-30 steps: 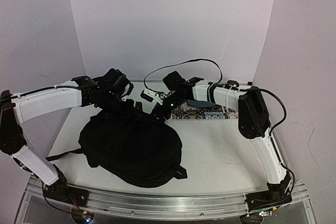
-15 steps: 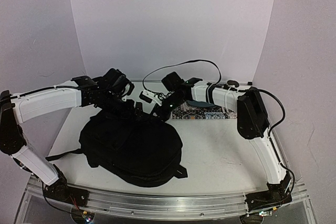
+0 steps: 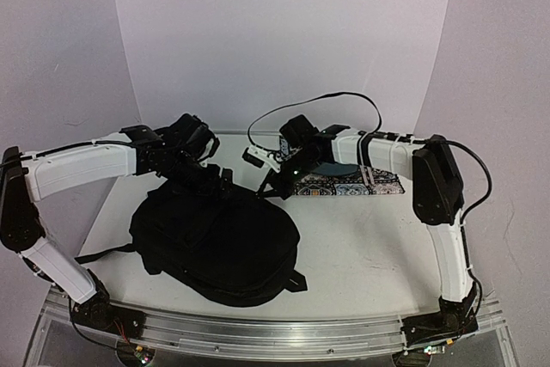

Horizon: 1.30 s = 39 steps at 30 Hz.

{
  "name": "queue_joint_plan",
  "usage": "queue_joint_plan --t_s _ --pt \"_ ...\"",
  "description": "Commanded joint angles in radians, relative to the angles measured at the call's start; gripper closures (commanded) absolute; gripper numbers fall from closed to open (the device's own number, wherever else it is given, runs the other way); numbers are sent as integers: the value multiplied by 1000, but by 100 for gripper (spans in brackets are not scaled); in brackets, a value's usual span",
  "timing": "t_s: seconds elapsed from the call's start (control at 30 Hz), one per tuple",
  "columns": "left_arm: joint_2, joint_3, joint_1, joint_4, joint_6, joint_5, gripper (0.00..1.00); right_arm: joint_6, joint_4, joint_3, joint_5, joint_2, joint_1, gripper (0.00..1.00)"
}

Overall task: Pack the student bag
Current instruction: Pick up the largest pocket of the bag from the student bag.

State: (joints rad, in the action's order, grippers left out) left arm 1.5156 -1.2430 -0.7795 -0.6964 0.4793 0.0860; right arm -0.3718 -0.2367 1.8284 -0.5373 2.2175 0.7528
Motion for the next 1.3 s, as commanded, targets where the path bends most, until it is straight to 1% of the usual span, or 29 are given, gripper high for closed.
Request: queue_joint_plan --t_s 0.0,0.07,0.1,0.27,0.33,0.43,0.5,0.6,0.7,0.87,1.07,1.13,1.27 --pt "8 -5 4 17 2 40 3 59 56 -107 -16 -114 2 100" --pt "14 -7 4 11 -2 57 3 66 103 -152 16 -140 3 100" --pt "19 -7 3 3 -2 68 3 61 124 -165 42 -146 5 98" --pt "38 10 3 -45 26 90 9 -30 163 -147 160 -112 20 70" --pt "37 27 3 -50 37 81 13 -79 165 -131 177 -87 31 65" --pt "32 51 4 -56 46 57 17 -159 175 -115 208 -56 56 58" --pt "25 66 3 -60 49 45 22 -214 188 -108 230 -41 76 57" --pt "11 80 4 -61 50 27 33 -270 211 -92 269 -15 97 57" --pt "-6 89 3 -61 48 6 39 -296 245 -84 302 5 111 58" --pt "-34 101 3 -61 44 -10 53 -315 313 -83 353 26 120 61" --pt "-62 113 2 -61 45 -29 68 -315 345 -63 383 49 120 68" --pt "-69 115 3 -62 46 -36 73 -313 344 -54 385 57 120 72" --pt "-81 117 3 -61 45 -40 78 -301 344 -50 388 58 121 89"
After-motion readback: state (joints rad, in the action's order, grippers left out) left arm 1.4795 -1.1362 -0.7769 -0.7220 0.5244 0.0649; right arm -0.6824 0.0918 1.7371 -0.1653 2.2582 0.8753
